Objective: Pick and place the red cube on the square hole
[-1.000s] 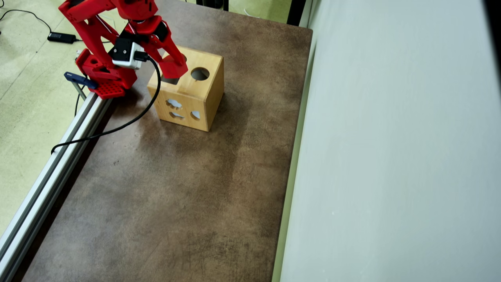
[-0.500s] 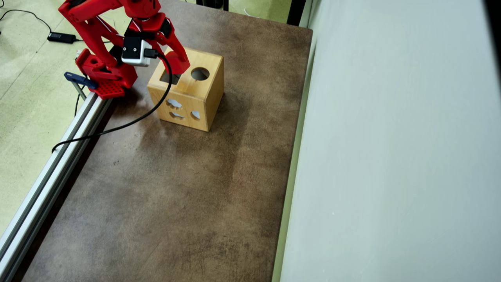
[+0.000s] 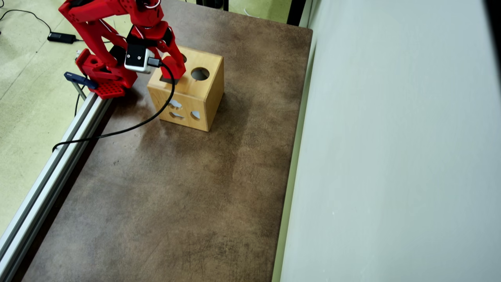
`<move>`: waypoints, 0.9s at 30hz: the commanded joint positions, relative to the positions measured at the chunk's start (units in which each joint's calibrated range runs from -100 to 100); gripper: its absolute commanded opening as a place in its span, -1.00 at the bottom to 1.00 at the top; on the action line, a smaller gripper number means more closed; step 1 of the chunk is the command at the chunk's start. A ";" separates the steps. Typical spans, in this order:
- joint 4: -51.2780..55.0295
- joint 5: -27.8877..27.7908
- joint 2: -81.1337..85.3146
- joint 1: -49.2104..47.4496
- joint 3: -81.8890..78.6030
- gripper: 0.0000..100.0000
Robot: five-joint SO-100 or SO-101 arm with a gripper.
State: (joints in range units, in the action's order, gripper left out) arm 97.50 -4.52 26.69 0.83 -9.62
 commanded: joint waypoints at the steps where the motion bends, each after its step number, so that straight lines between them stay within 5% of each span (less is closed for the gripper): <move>1: 0.65 0.05 1.80 -0.23 -1.03 -0.97; 27: 0.65 -0.54 1.80 -0.38 -6.22 -0.97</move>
State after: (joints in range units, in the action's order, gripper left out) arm 97.50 -4.52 27.20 0.68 -15.85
